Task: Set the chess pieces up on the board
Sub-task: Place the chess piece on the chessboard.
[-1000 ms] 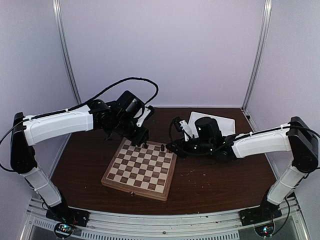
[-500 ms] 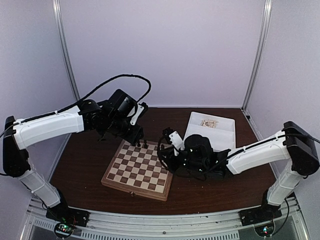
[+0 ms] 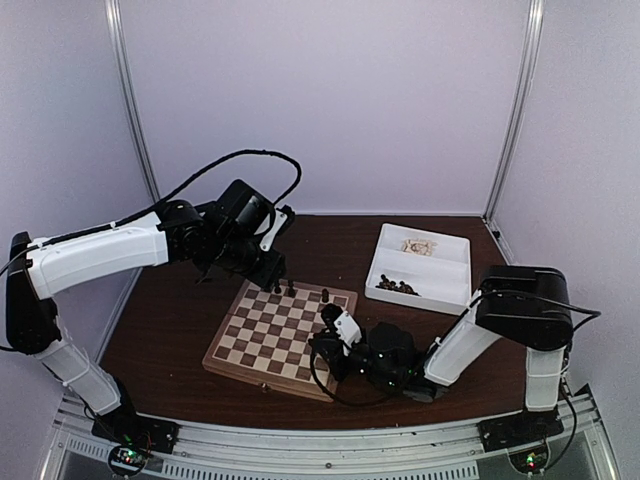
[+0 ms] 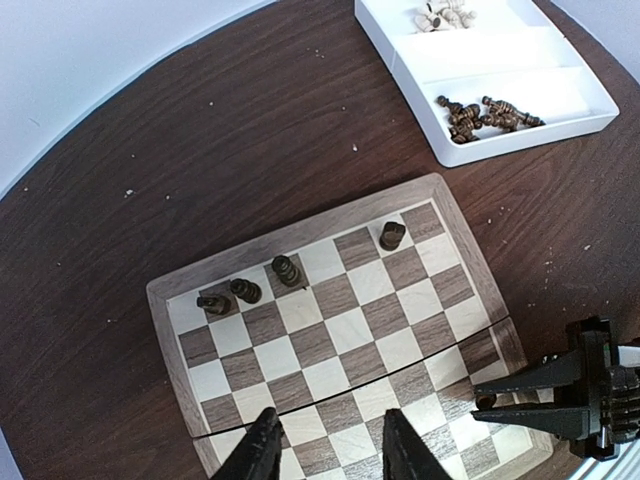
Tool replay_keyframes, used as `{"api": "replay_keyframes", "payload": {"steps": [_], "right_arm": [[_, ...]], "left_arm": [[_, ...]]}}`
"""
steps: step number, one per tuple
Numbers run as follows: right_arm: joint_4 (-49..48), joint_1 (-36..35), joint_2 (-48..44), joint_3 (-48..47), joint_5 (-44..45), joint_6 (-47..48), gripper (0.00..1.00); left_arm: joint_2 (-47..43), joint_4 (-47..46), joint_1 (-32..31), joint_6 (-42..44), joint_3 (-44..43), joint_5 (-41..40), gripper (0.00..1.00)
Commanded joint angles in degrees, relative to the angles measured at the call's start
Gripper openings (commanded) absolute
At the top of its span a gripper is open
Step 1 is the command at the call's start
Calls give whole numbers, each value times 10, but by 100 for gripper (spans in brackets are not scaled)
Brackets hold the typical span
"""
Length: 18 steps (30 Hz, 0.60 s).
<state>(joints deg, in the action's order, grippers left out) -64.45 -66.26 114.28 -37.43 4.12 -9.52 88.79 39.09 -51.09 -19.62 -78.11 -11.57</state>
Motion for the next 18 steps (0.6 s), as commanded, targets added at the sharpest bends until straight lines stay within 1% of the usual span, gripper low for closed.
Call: {"api": "replay_keyframes", "payload": {"steps": [1, 6, 10, 15, 18], "right_arm": [[-68, -4, 18, -1, -9, -1, 12], [-56, -4, 23, 0, -7, 4, 14], [-41, -4, 20, -1, -1, 7, 18], [-26, -4, 18, -1, 5, 12, 19], [-21, -4, 14, 0, 7, 13, 22]], "left_arm": [[-8, -9, 2, -2, 3, -13, 36], [-1, -9, 2, -1, 1, -13, 36], [4, -9, 2, 0, -2, -12, 36], [8, -10, 2, 0, -2, -12, 36], [8, -11, 2, 0, -2, -12, 36]]}}
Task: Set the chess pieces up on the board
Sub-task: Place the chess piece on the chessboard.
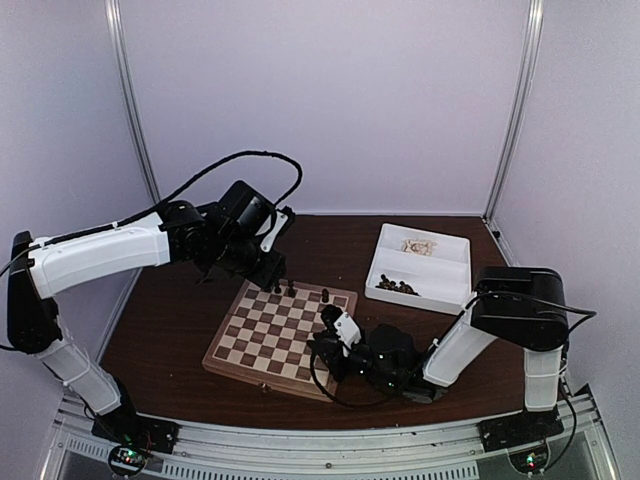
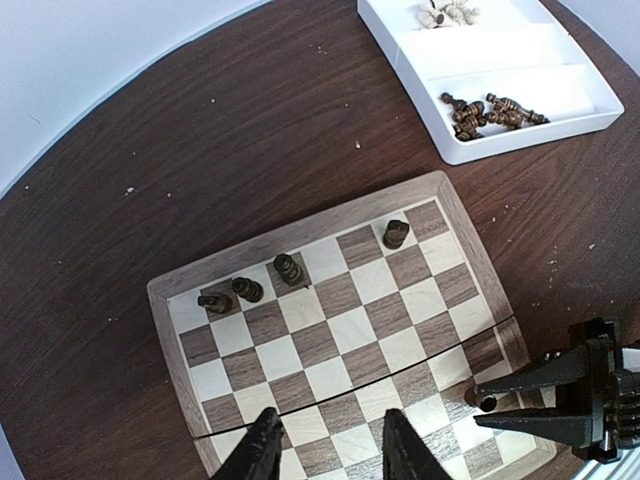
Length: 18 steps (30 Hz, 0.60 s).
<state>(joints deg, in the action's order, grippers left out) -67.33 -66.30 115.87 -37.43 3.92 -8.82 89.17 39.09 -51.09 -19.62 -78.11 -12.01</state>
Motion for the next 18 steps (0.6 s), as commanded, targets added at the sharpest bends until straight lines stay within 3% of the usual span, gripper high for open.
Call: {"api": "replay_keyframes", "payload": {"steps": [1, 8, 15, 18], "right_arm": [[9, -3, -3, 2, 10, 7, 23], [26, -3, -47, 13, 13, 15, 32], [113, -3, -145, 18, 30, 63, 35], [173, -2, -192, 13, 69, 72, 42]], "left_arm": [[4, -12, 2, 0, -1, -7, 36], [10, -12, 2, 1, -8, 4, 36], [1, -10, 2, 7, 0, 22, 37], [-3, -9, 1, 12, 7, 41, 37]]}}
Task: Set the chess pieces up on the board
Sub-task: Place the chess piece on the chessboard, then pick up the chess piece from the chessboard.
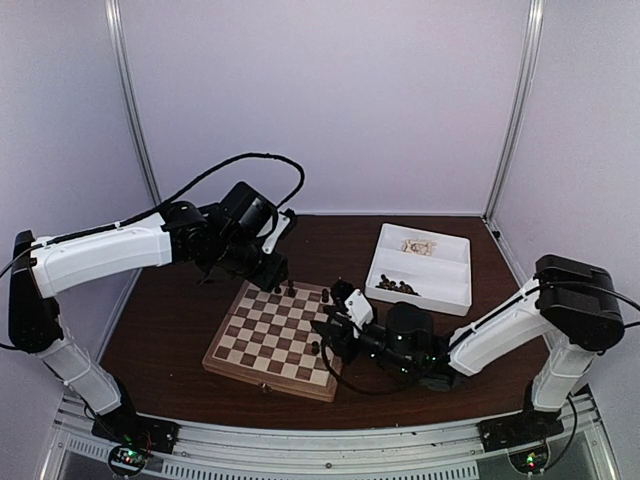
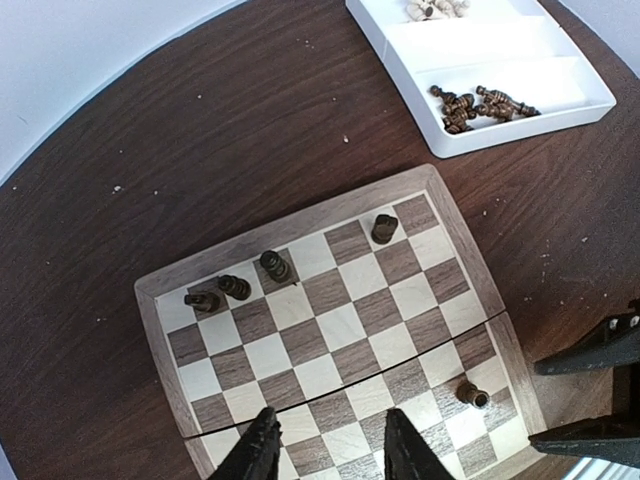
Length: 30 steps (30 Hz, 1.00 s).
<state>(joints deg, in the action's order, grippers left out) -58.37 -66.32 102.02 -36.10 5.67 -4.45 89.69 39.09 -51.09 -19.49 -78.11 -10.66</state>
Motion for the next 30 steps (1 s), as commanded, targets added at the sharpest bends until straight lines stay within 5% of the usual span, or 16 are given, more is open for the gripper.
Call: {"api": "replay_keyframes", "payload": {"steps": [1, 7, 14, 30], "right_arm": [[118, -2, -69, -9, 66, 32, 43], [362, 12, -131, -90, 152, 29, 43], [470, 76, -182, -101, 145, -37, 44], [519, 173, -256, -56, 141, -94, 45]], "left_arm": [[-8, -9, -1, 10, 11, 34, 37], [-6, -10, -34, 2, 38, 36, 38], [4, -28, -59, -27, 64, 49, 41], [134, -23, -114, -79, 6, 34, 41]]}}
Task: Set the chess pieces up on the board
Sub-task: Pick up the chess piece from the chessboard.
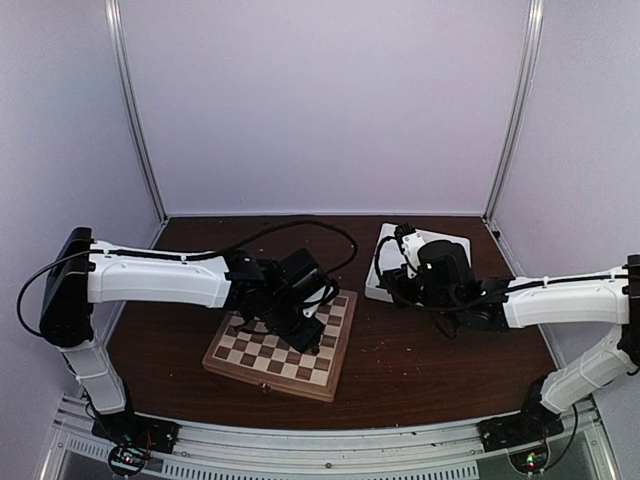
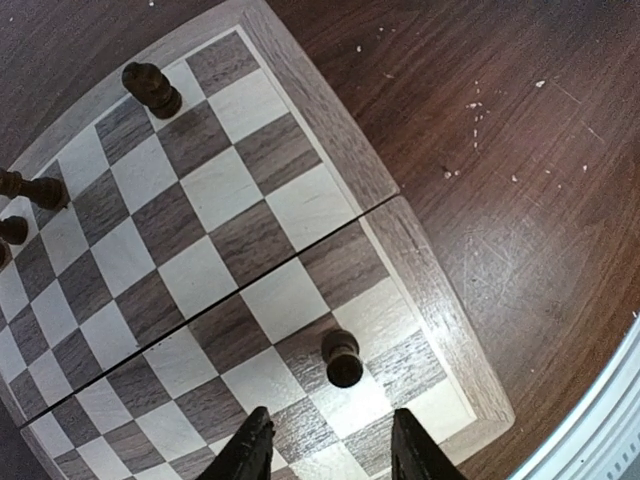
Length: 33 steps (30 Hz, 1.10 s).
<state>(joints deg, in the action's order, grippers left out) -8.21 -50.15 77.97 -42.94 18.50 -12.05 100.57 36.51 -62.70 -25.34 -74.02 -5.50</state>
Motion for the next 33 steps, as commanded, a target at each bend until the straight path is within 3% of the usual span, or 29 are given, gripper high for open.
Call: {"api": "replay_keyframes", "payload": {"steps": [1, 16, 33], "right_arm": [[18, 15, -17, 14, 12, -19, 45], [14, 28, -13, 27, 1, -34, 45], [13, 36, -12, 30, -7, -38, 45]], "left_arm": [[33, 3, 1, -21, -39, -17, 41], [81, 3, 1, -27, -64, 4, 40], [97, 3, -2, -31, -65, 4, 28]]}}
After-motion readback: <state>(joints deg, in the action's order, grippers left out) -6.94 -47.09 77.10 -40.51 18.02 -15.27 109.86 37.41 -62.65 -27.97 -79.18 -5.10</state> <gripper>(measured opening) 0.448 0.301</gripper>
